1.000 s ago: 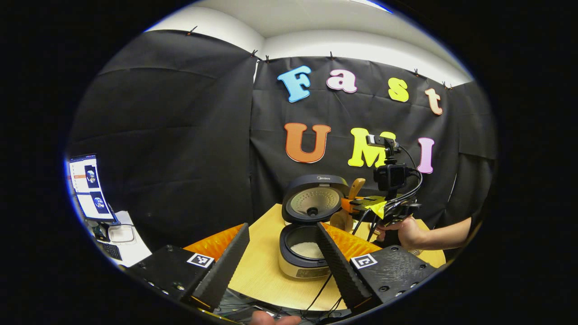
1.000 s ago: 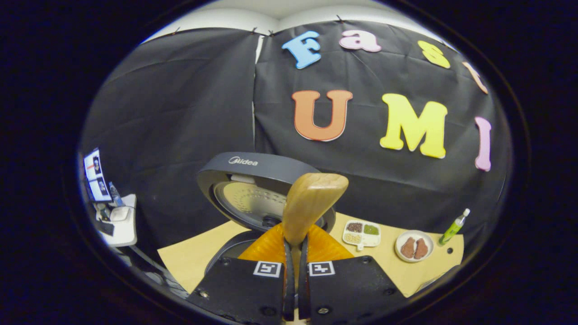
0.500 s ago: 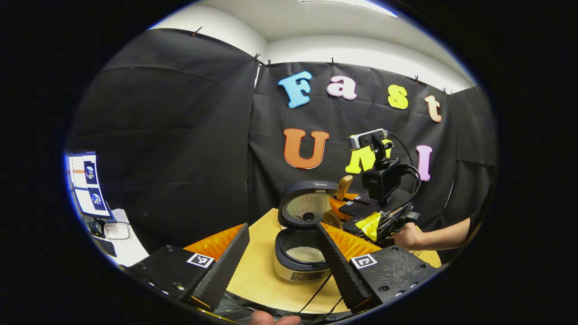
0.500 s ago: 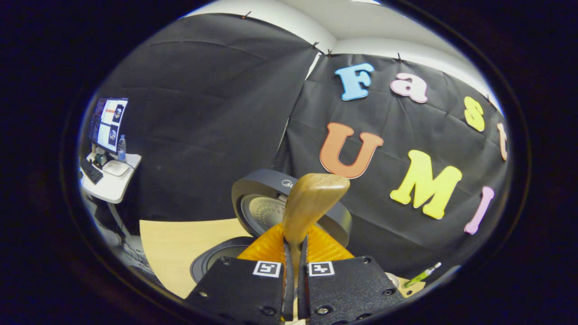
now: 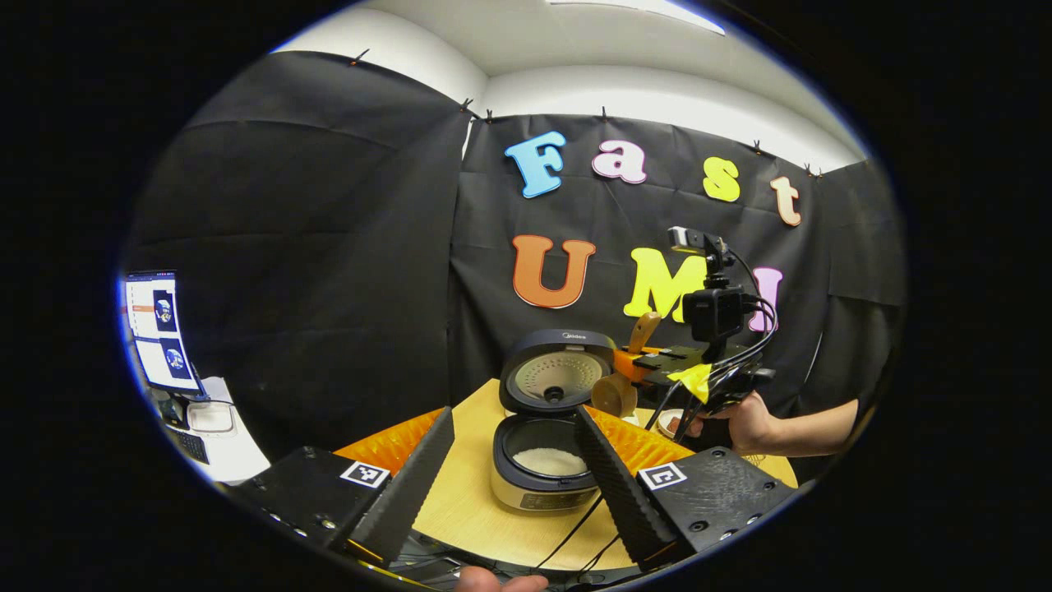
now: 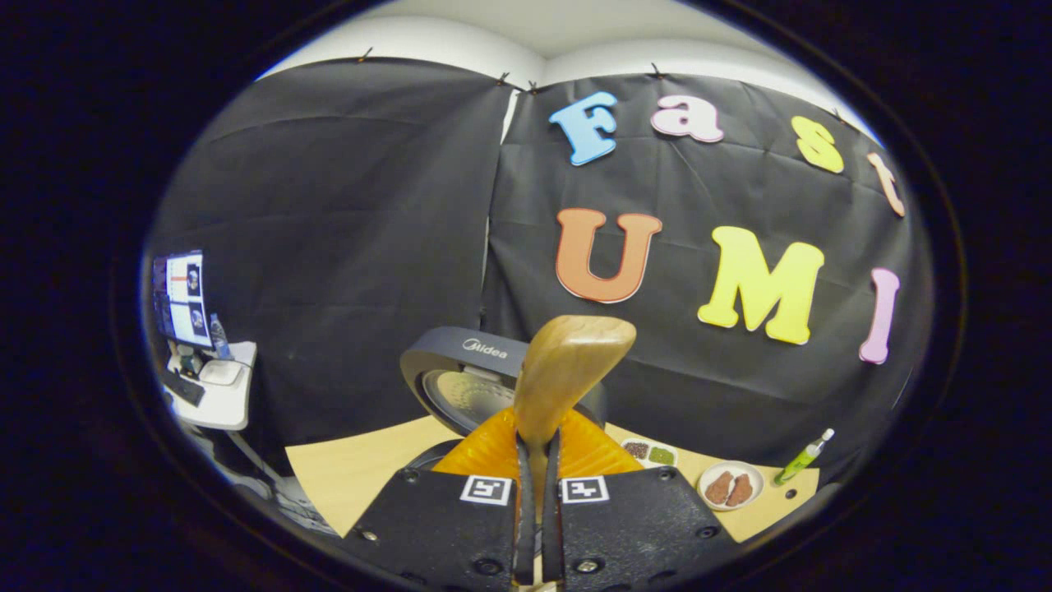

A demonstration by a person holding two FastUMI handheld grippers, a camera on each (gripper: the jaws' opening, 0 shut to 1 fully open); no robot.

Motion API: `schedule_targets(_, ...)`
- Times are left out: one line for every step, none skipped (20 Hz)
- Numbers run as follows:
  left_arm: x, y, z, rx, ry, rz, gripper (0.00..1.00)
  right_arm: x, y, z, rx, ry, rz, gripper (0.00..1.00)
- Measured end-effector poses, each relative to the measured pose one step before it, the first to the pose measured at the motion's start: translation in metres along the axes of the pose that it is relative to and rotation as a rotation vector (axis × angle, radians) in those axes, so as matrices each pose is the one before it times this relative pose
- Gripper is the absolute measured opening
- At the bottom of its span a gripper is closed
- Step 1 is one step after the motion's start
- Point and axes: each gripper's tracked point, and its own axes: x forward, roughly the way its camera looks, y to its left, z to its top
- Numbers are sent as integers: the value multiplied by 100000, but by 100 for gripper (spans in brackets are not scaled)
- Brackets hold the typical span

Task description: Close the left gripper, press the button to open the rice cooker; take a wooden spoon from the chopstick holder with the right hand, scoop a spoonful of rice and pour it into the rice cooker, then put the wooden spoon back into the chopstick holder.

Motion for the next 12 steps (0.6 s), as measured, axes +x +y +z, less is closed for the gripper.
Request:
schedule_targets(38, -403, -123, 311, 60, -964, 95, -798, -468, 528, 2677, -772, -102, 8)
schedule_targets(214, -437, -16, 490, 114, -1057, 95, -794, -672, 632, 3069, -645, -168, 9)
schedule_targets(125, -400, 144, 594, 36, -1074, 95, -1141, -752, 619, 4172, -513, -339, 9)
schedule_targets(82, -498, 56, 702, 12, -1040, 95, -944, -676, 637, 4204, -851, -411, 9)
schedule_targets(61, -478, -13, 817, 198, -1348, 95, -1124, -793, 736, 4430, -1194, -331, 9)
schedule_targets(118, -268, 155, 859, -62, -1206, 95, -1072, -886, 821, 3564, -1142, -553, 9)
schedule_targets(147, -557, -1, 558, 353, -1494, 95, -1162, -1206, 1048, 2968, -1242, -1347, 8)
schedule_targets(297, -502, -92, 478, 451, -1553, 95, -858, -1168, 809, 1752, -999, -1566, 8)
schedule_targets(323, -451, 25, 573, 235, -1457, 95, -1185, -1292, 814, 1793, -1140, -2109, 8)
schedule_targets(458, -451, 144, 659, 53, -1310, 95, -1037, -1540, 764, 1732, -1210, -2472, 9)
schedule_targets(674, -498, 233, 770, 99, -1273, 95, -965, -1746, 619, 1925, -1074, -2880, 9)
schedule_targets(630, -709, 302, 545, 235, -2023, 95, -936, -1890, 555, 1873, -863, -3050, 9)
